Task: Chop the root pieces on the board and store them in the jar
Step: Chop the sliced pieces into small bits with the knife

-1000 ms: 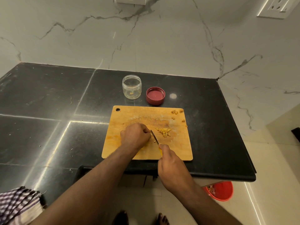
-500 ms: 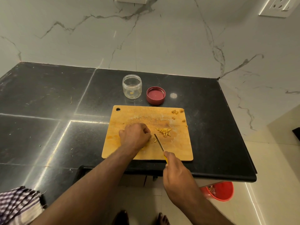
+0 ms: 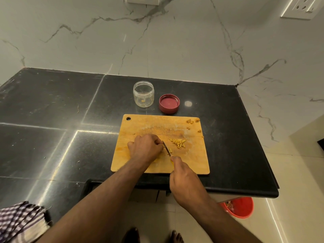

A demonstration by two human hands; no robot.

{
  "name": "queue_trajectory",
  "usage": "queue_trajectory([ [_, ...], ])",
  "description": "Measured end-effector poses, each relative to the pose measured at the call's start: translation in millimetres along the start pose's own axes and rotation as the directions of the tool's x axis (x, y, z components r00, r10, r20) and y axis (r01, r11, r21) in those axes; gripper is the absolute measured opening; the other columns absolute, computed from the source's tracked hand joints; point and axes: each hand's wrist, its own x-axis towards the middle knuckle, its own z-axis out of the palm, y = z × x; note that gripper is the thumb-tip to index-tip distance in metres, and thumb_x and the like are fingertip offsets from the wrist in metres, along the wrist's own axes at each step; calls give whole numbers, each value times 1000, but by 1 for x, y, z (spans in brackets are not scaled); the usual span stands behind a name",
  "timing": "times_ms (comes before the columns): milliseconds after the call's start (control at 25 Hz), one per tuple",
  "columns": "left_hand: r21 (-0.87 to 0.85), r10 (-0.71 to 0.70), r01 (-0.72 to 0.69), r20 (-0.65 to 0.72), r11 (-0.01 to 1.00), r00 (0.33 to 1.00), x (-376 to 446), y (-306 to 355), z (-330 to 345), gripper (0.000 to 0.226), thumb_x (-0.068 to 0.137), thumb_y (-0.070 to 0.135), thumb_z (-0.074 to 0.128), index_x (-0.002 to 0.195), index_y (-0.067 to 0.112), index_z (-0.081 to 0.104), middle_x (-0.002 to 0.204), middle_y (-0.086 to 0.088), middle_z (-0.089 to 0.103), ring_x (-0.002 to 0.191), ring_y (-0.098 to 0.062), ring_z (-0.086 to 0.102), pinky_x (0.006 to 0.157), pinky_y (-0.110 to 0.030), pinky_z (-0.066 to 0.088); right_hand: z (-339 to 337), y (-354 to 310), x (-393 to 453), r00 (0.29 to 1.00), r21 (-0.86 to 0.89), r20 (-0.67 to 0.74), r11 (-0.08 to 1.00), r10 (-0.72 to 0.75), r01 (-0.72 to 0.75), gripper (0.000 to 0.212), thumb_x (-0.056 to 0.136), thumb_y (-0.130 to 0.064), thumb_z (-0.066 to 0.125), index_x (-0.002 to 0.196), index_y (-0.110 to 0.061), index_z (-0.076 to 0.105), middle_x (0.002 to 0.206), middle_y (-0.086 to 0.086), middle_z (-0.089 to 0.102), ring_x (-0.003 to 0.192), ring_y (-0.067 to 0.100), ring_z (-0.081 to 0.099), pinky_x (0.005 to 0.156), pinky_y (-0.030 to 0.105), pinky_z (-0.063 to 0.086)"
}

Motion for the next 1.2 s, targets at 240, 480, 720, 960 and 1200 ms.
queue_trajectory([
  [240,-14,2,-2,-7,1000,1000,0,-1,1,9,90,39,65,91,35,73,95,17,67,103,-14,54,90,-45,34,-5,5,-29,999,2,33,1000,3,-3,37,102,-21,35,138,-28,31,110,-3,56,89,14,58,76,33,51],
  [480,0,1,-1,11,1000,1000,0,-4,1,14,91,40,62,96,37,76,101,20,68,107,-14,51,92,-47,34,-11,4,-26,999,46,-35,999,17,-15,40,103,-22,36,143,-29,31,120,-6,56,93,9,57,70,18,44],
  [720,-11,-21,21,13,1000,1000,1,-3,1,11,90,38,64,91,35,74,94,19,68,104,-15,54,91,-47,35,-5,0,-8,999,14,-32,1000,-11,11,40,101,-18,37,141,-24,34,115,-1,57,92,12,57,75,27,48],
  [960,-12,-23,24,8,1000,1000,0,1,-2,10,89,37,63,85,33,71,90,18,66,103,-16,53,87,-46,32,0,-1,-9,1000,-12,17,1000,7,-7,37,101,-19,36,138,-25,31,109,-2,57,87,13,57,73,30,51],
  [1200,0,-3,3,18,1000,1000,-2,2,-4,12,93,34,61,93,34,73,99,16,67,110,-17,50,90,-46,31,-9,10,-41,1000,56,-29,998,3,-1,40,102,-21,37,141,-31,32,120,-8,56,97,10,59,77,21,49],
])
